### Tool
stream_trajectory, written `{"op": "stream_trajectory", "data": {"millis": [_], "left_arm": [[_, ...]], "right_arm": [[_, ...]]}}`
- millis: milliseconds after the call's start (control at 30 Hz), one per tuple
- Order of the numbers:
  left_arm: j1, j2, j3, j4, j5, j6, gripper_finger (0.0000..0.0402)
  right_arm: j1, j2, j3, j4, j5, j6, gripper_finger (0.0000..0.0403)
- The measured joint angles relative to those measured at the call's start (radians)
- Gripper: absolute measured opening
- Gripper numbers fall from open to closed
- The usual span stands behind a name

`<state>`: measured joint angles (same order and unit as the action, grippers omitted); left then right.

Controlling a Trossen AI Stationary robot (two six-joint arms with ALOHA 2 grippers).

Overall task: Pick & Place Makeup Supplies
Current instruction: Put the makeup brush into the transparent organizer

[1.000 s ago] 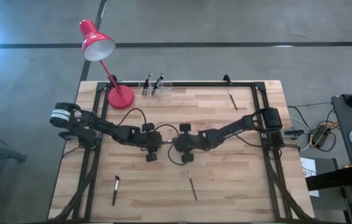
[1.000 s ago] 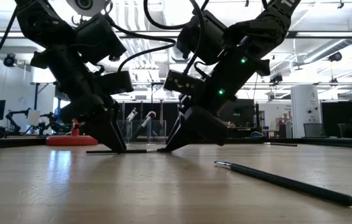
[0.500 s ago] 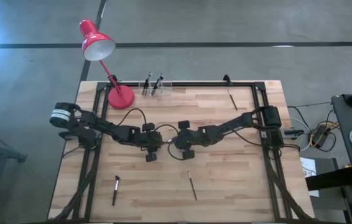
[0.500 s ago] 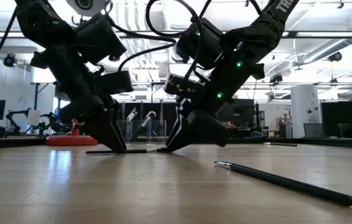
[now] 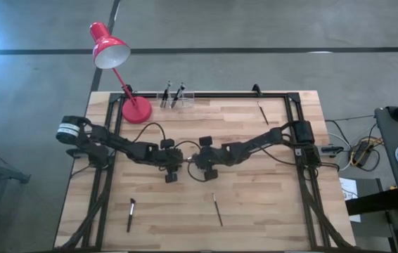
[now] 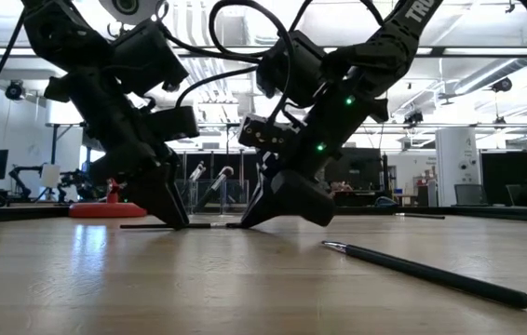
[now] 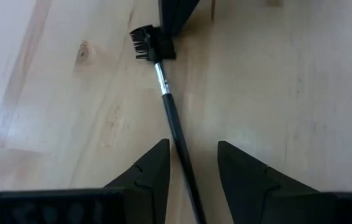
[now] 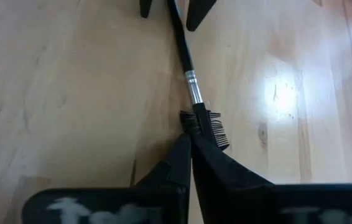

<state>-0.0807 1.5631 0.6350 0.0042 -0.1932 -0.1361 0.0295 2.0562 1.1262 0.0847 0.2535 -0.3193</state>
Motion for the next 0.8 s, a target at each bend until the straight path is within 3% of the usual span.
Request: {"op": "stream_trajectory", "data": {"millis": [800], "left_arm": [[0.0, 0.0, 0.031, -0.053, -0.059, 0.007, 0.0126]], "right_arm": [[0.044, -0.082, -0.003, -0.004, -0.01, 0.084, 0.0008]]}}
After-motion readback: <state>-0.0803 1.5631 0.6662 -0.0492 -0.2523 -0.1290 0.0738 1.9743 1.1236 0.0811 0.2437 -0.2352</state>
